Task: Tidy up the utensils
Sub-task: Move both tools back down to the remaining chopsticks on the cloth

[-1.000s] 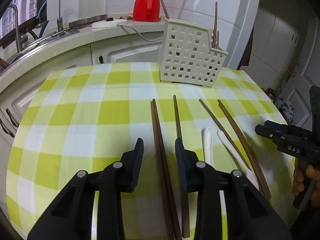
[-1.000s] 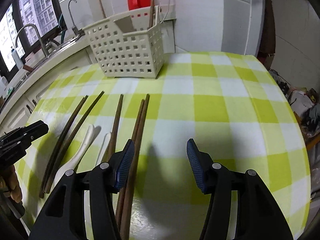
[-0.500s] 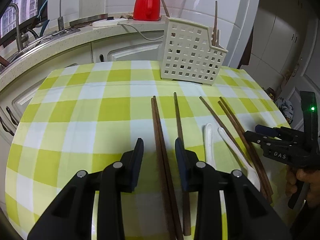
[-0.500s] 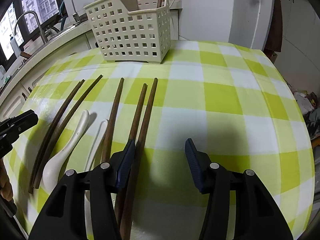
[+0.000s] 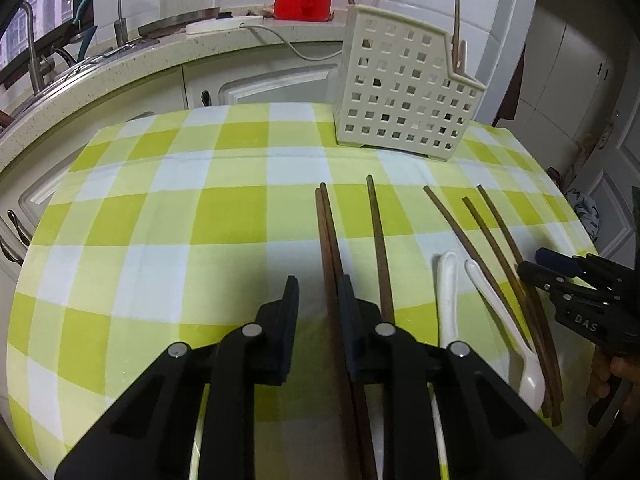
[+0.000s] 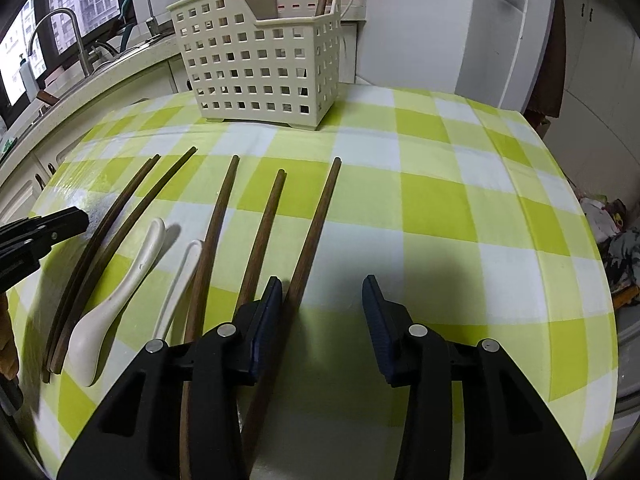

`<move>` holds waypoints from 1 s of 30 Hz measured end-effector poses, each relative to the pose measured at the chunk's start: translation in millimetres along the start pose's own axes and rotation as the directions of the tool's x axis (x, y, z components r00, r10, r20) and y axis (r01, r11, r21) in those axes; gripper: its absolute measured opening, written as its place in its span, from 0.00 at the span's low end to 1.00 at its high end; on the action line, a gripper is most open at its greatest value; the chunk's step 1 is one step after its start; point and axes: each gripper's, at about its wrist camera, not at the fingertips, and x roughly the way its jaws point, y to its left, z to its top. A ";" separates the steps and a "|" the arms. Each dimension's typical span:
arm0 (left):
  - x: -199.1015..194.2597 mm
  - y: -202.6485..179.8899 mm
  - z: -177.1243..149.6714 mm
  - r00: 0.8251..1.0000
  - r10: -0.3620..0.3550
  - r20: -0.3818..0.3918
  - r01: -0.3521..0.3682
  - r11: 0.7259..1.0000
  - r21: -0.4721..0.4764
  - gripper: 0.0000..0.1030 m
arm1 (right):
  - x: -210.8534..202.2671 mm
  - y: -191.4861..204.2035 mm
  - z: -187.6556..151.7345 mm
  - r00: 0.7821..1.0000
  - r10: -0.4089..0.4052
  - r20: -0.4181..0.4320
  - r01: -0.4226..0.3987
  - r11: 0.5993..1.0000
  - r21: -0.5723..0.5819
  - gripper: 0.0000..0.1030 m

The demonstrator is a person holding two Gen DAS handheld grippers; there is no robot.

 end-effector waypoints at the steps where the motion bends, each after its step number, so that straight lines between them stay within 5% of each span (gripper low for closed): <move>1: 1.7 -0.5 0.0 1.000 -0.003 -0.003 0.003 1.000 0.002 0.19 | 0.2 -0.2 0.1 1.000 0.002 0.000 -0.002 1.000 0.000 0.40; 27: 27.1 -7.9 11.3 0.992 0.119 -0.036 -0.116 0.990 0.078 0.18 | 5.1 -1.0 6.4 1.000 0.010 0.004 -0.010 1.000 -0.019 0.40; 30: 28.3 -8.4 13.1 0.992 0.119 -0.040 -0.116 0.990 0.079 0.09 | 5.5 -0.4 6.7 1.000 0.015 0.005 -0.015 1.000 -0.025 0.36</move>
